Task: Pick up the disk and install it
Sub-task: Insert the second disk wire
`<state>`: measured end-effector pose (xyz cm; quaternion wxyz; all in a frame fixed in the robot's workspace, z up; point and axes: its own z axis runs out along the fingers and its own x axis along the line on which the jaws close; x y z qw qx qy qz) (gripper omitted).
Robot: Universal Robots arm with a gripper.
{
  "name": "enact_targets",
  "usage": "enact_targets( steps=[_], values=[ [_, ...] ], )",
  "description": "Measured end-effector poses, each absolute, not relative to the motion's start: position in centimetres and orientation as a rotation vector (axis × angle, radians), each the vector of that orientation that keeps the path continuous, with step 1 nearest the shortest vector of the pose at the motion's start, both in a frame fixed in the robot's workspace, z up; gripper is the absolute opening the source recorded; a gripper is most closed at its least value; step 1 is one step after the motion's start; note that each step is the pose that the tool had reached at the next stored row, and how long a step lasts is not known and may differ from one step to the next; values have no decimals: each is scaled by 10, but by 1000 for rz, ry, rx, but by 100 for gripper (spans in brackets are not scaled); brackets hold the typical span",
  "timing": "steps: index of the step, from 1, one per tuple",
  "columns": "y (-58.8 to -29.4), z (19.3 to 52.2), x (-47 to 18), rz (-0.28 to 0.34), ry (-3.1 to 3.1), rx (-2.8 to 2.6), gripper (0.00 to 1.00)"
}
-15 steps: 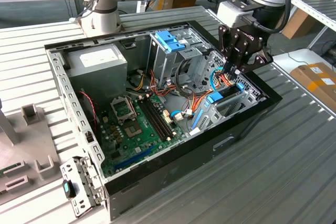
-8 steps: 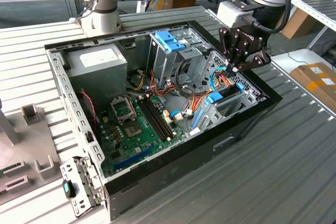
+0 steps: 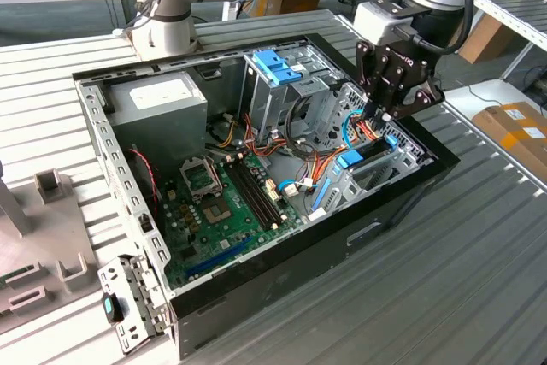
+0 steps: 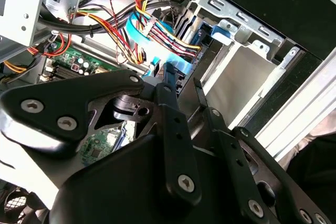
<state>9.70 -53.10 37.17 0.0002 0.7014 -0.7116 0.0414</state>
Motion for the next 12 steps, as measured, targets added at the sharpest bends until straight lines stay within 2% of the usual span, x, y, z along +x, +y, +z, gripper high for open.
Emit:
enact_targets(
  steps=[3, 7, 12],
  values=[
    [-531, 387, 97, 127, -2237, 2204, 30],
    [-530, 388, 101, 92, -2252, 2218, 30],
    [-530, 387, 110, 80, -2248, 2214, 30]
  ],
)
